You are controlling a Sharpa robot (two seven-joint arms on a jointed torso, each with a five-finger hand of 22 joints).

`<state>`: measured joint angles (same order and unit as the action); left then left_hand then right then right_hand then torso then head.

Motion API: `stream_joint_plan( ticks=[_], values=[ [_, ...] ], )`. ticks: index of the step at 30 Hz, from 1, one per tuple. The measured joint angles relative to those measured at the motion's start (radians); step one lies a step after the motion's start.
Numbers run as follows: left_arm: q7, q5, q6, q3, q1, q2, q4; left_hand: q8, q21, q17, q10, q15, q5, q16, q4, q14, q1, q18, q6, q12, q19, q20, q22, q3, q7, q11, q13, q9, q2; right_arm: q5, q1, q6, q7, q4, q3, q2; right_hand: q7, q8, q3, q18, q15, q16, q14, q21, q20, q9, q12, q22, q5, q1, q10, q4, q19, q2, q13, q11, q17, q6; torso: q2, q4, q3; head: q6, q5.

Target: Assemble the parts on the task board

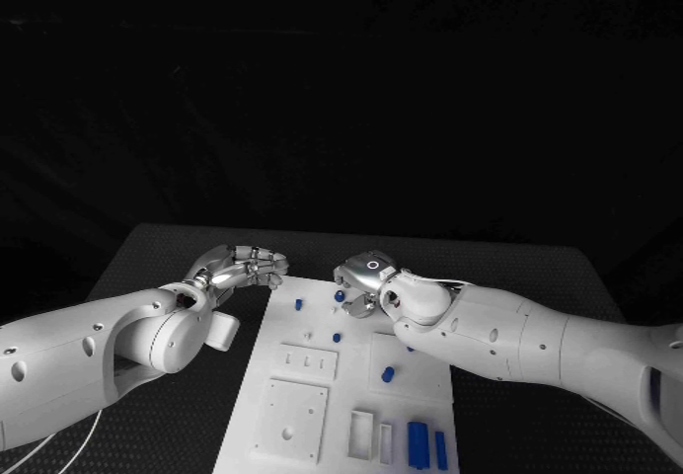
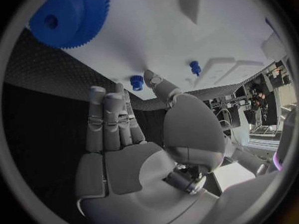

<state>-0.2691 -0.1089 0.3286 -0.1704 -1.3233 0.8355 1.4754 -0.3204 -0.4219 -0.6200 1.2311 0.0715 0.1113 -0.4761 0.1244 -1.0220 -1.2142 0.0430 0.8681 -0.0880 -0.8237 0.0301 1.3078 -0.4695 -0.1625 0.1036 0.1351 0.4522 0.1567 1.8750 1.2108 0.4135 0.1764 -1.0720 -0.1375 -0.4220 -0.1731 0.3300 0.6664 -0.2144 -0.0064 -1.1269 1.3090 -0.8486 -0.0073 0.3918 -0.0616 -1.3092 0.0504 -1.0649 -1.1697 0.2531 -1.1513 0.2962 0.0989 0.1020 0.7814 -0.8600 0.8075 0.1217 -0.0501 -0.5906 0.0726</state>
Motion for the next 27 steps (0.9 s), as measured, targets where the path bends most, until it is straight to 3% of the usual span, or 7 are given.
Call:
stream_joint_plan(
  ticks=[6, 9, 11, 16, 20, 24, 27],
  values=[
    [0.001, 0.000, 0.000, 0.000, 0.000, 0.005, -0.002, 0.000, 0.000, 0.000, 0.000, 0.000, 0.000, 0.000, 0.001, 0.000, 0.000, 0.000, 0.000, 0.004, 0.000, 0.000, 0.000, -0.001, 0.000, 0.000, 0.000, 0.000, 0.000, -0.014, 0.005, 0.012, 0.000, -0.072, 0.007, -0.057, 0.002, 0.000, -0.007, 0.000, 0.000, 0.000, 0.000, 0.000, 0.002, 0.000, 0.000, 0.000, 0.000, 0.004, 0.007, 0.002, 0.002, 0.004, -0.004, 0.000, -0.004, 0.002, 0.000, -0.0009, 0.0005, 0.004, 0.001],
    [0.001, 0.000, 0.000, 0.000, 0.000, 0.009, -0.002, 0.000, 0.000, 0.000, 0.000, 0.000, 0.000, 0.000, 0.002, 0.000, 0.000, -0.004, 0.000, 0.004, 0.000, 0.000, 0.000, -0.002, 0.000, 0.000, 0.001, 0.000, 0.000, -0.024, 0.016, 0.019, 0.000, -0.126, 0.028, -0.104, 0.009, 0.001, -0.006, 0.000, 0.000, -0.004, 0.000, 0.000, 0.002, 0.001, -0.011, 0.000, 0.000, 0.004, 0.006, 0.001, 0.002, 0.004, -0.005, 0.000, -0.007, -0.005, 0.000, -0.0026, 0.0011, 0.007, 0.003],
    [0.001, 0.000, 0.000, 0.000, 0.000, 0.011, -0.003, 0.000, 0.000, 0.000, 0.000, 0.000, 0.000, 0.000, 0.003, 0.000, 0.000, -0.005, 0.000, 0.004, 0.000, 0.000, 0.000, -0.003, 0.000, 0.000, 0.001, 0.000, 0.000, -0.034, 0.025, 0.022, -0.002, -0.164, 0.049, -0.141, 0.014, 0.012, 0.009, 0.000, -0.001, -0.007, 0.001, 0.000, 0.001, 0.005, -0.024, 0.000, 0.000, -0.014, -0.007, -0.010, 0.001, 0.003, -0.002, 0.002, -0.010, -0.012, 0.000, -0.0035, 0.0017, 0.011, 0.003],
    [0.001, 0.000, 0.000, 0.000, 0.000, 0.011, -0.011, 0.000, 0.000, -0.001, 0.003, 0.000, 0.000, 0.000, 0.007, 0.000, 0.000, -0.005, 0.000, 0.004, 0.000, 0.000, 0.000, -0.007, 0.000, 0.003, 0.002, 0.002, 0.000, -0.069, 0.043, 0.019, -0.007, -0.226, 0.071, -0.230, 0.013, 0.026, 0.039, 0.001, -0.021, -0.014, 0.006, 0.000, -0.002, 0.013, -0.058, 0.000, 0.000, -0.042, -0.073, -0.019, -0.006, 0.000, 0.016, -0.023, -0.013, -0.039, -0.001, -0.0088, 0.0031, 0.019, 0.007],
    [0.001, 0.000, -0.001, 0.000, 0.000, 0.011, -0.017, 0.000, 0.000, -0.001, 0.004, 0.000, 0.000, 0.000, 0.011, 0.000, 0.003, -0.005, 0.000, 0.004, 0.000, 0.000, 0.000, -0.011, 0.000, 0.004, 0.003, 0.003, -0.003, -0.109, 0.053, 0.004, -0.012, -0.256, 0.075, -0.289, 0.019, 0.033, 0.042, 0.002, -0.032, -0.018, 0.002, -0.005, -0.002, 0.016, -0.065, 0.000, 0.000, -0.042, -0.091, -0.022, -0.007, 0.000, 0.029, -0.032, -0.013, -0.049, -0.003, -0.0154, 0.0037, 0.024, 0.008],
    [0.001, 0.000, -0.002, 0.000, 0.000, 0.009, -0.023, 0.000, 0.000, -0.001, 0.004, 0.000, 0.000, 0.000, 0.011, 0.000, 0.004, -0.005, 0.000, 0.004, 0.000, 0.000, 0.000, -0.011, 0.000, 0.004, 0.003, 0.003, -0.004, -0.145, 0.055, -0.017, -0.018, -0.274, 0.076, -0.324, 0.018, 0.033, 0.002, 0.002, -0.041, -0.019, -0.022, -0.011, -0.002, 0.015, -0.083, 0.000, 0.001, -0.023, -0.112, -0.013, 0.016, 0.003, 0.047, -0.033, -0.013, -0.054, -0.005, -0.0240, 0.0043, 0.027, 0.006],
    [0.000, 0.000, -0.003, 0.000, 0.000, 0.008, -0.023, 0.000, 0.000, -0.001, 0.004, 0.000, 0.000, -0.004, 0.012, 0.000, 0.004, -0.005, 0.000, 0.004, 0.000, 0.000, 0.000, -0.012, 0.000, 0.004, 0.005, 0.003, -0.004, -0.160, 0.054, -0.039, -0.020, -0.275, 0.075, -0.329, 0.018, 0.032, -0.034, 0.002, -0.044, -0.023, -0.025, -0.017, -0.002, 0.011, -0.113, 0.000, 0.019, -0.001, -0.132, -0.008, 0.016, 0.001, 0.076, -0.049, -0.013, -0.054, -0.006, -0.0291, 0.0055, 0.028, 0.006]
  ],
)
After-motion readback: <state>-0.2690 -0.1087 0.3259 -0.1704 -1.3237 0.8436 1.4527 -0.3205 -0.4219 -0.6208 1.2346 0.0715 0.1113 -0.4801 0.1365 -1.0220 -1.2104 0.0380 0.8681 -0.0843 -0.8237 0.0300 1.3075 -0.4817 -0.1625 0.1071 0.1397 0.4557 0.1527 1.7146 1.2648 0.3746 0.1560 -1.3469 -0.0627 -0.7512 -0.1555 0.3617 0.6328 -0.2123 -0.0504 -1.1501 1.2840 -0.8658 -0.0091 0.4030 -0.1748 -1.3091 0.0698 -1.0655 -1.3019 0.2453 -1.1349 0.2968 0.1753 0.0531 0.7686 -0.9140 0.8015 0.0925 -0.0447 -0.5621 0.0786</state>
